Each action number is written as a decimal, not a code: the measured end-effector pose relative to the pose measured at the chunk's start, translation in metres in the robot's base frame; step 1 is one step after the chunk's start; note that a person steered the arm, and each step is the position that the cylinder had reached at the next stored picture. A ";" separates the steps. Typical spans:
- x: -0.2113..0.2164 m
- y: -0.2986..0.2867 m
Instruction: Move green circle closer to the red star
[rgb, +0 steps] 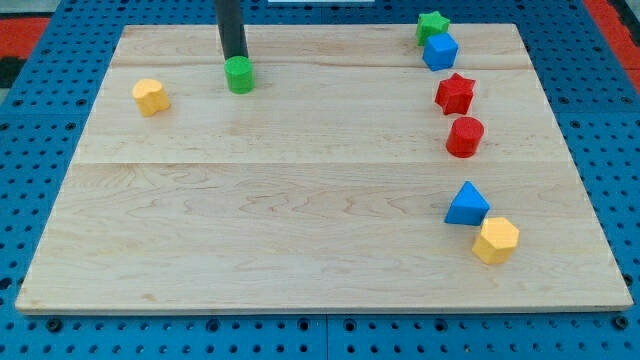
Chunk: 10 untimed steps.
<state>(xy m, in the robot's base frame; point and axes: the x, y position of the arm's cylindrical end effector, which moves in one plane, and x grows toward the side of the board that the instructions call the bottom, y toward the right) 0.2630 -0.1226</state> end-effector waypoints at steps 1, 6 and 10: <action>0.004 -0.041; 0.029 0.058; 0.029 0.177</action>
